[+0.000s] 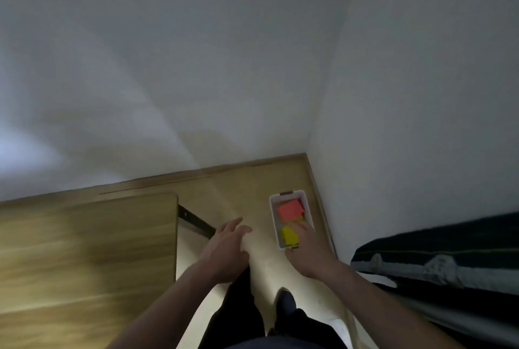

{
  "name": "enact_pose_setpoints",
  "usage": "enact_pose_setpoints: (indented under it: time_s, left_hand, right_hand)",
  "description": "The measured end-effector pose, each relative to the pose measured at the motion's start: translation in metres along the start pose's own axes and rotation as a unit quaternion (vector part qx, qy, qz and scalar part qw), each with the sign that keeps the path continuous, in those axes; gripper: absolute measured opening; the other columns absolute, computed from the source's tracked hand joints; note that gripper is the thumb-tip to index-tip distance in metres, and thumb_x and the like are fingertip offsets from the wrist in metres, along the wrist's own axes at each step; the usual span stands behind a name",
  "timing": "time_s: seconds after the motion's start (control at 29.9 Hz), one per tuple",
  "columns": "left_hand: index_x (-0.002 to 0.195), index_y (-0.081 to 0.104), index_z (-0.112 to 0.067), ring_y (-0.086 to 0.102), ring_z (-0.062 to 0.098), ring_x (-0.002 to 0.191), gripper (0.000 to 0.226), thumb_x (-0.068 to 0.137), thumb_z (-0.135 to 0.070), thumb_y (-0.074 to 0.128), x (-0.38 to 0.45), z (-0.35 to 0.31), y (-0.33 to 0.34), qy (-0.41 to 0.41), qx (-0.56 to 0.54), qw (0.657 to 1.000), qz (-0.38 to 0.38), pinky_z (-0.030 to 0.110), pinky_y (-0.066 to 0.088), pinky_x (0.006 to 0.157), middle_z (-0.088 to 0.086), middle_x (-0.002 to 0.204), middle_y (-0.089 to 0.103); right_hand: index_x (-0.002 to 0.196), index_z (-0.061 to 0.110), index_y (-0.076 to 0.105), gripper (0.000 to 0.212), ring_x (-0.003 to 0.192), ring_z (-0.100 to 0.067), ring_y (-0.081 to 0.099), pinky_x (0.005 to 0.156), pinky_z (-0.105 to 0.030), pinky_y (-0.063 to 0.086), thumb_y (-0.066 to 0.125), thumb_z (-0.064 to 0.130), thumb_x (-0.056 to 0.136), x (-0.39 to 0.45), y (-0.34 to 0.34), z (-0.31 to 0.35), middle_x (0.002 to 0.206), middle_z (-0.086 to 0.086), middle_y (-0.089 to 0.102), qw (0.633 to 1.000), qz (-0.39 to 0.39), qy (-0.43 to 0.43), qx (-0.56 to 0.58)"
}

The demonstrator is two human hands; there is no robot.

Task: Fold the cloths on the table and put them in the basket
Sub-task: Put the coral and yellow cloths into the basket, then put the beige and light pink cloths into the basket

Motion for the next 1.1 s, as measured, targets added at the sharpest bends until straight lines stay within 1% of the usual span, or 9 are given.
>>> enact_pose_setpoints:
  time_s: [0.2,0.33,0.47,0.5,0.6,0.7,0.84,0.94,1.1]
  left_hand:
    - [0.150,0.039,-0.031,0.016,0.023,0.153,0.061,0.091,-0.023,0.054,-0.092,0.029,0.008,-0.050,-0.050,0.993,-0.092,0.040,0.026,0.123,-0.004,0.167,0.017]
    - [0.150,0.041,-0.032,0.020,0.020,0.152,0.061,0.091,-0.024,0.053,-0.146,0.053,0.020,-0.058,-0.066,0.987,-0.132,0.035,0.024,0.122,-0.006,0.166,0.021]
    - [0.149,0.040,-0.036,0.017,0.018,0.152,0.062,0.088,-0.031,0.049,-0.200,0.091,0.045,-0.091,-0.090,0.979,-0.160,0.037,0.026,0.122,-0.011,0.165,0.022]
    - [0.148,0.040,-0.038,0.016,0.016,0.153,0.062,0.086,-0.033,0.048,-0.235,0.109,0.063,-0.102,-0.101,0.976,-0.165,0.038,0.026,0.122,-0.013,0.164,0.023]
    - [0.143,0.043,-0.042,0.017,0.012,0.153,0.060,0.083,-0.035,0.050,-0.255,0.125,0.084,-0.113,-0.113,0.972,-0.172,0.037,0.029,0.121,-0.016,0.161,0.028]
    - [0.142,0.047,-0.036,0.021,0.013,0.152,0.059,0.084,-0.028,0.054,-0.310,0.147,0.113,-0.106,-0.110,0.974,-0.166,0.034,0.030,0.119,-0.012,0.160,0.032]
    - [0.144,0.045,-0.033,0.032,0.023,0.146,0.058,0.088,-0.024,0.055,-0.388,0.164,0.168,-0.146,-0.125,0.973,-0.129,0.035,0.032,0.117,-0.007,0.164,0.026]
    - [0.145,0.043,-0.037,0.042,0.028,0.140,0.056,0.092,-0.026,0.056,-0.435,0.171,0.208,-0.154,-0.151,0.967,-0.132,0.037,0.035,0.116,-0.008,0.165,0.021]
    - [0.145,0.044,-0.037,0.032,0.021,0.146,0.056,0.091,-0.028,0.059,-0.483,0.164,0.242,-0.160,-0.160,0.958,-0.175,0.036,0.034,0.117,-0.011,0.164,0.024]
  right_hand:
    - [0.157,0.022,0.032,0.069,0.148,-0.016,0.031,0.110,-0.025,0.033,0.062,0.030,0.095,-0.049,0.017,0.039,0.165,0.006,0.024,0.996,0.009,-0.069,-0.051]
    - [0.159,0.021,0.025,0.070,0.153,-0.016,0.022,0.120,-0.026,0.024,0.059,0.030,0.098,-0.080,0.040,0.068,0.167,0.003,0.020,0.991,0.029,-0.096,-0.084]
    - [0.158,0.029,0.029,0.068,0.151,-0.016,0.026,0.120,-0.029,0.028,0.060,0.033,0.097,-0.111,0.077,0.092,0.167,0.005,0.020,0.987,0.029,-0.131,-0.086]
    - [0.158,0.031,0.029,0.069,0.151,-0.016,0.028,0.118,-0.029,0.030,0.060,0.034,0.096,-0.135,0.104,0.105,0.168,0.008,0.019,0.983,0.030,-0.146,-0.106]
    - [0.157,0.034,0.028,0.070,0.150,-0.014,0.030,0.117,-0.026,0.029,0.060,0.035,0.095,-0.153,0.121,0.106,0.167,0.010,0.019,0.985,0.033,-0.140,-0.098]
    - [0.157,0.034,0.030,0.069,0.150,-0.012,0.029,0.118,-0.027,0.029,0.059,0.034,0.095,-0.199,0.167,0.114,0.166,0.011,0.021,0.984,0.033,-0.148,-0.089]
    - [0.157,0.036,0.028,0.068,0.149,-0.009,0.029,0.114,-0.022,0.028,0.059,0.033,0.097,-0.279,0.227,0.098,0.167,0.015,0.016,0.983,0.066,-0.134,-0.109]
    - [0.158,0.038,0.027,0.068,0.146,-0.007,0.034,0.109,-0.020,0.031,0.059,0.036,0.097,-0.323,0.250,0.085,0.167,0.019,0.013,0.978,0.071,-0.153,-0.123]
    - [0.157,0.038,0.028,0.068,0.147,-0.008,0.032,0.112,-0.021,0.031,0.059,0.037,0.097,-0.363,0.263,0.077,0.167,0.018,0.014,0.972,0.068,-0.181,-0.136]
Point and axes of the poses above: each hand's wrist, its own x-axis towards the middle knuckle, its own y-axis out of the palm, z = x × y, the point moved 4 cm from there along x, towards the middle knuckle
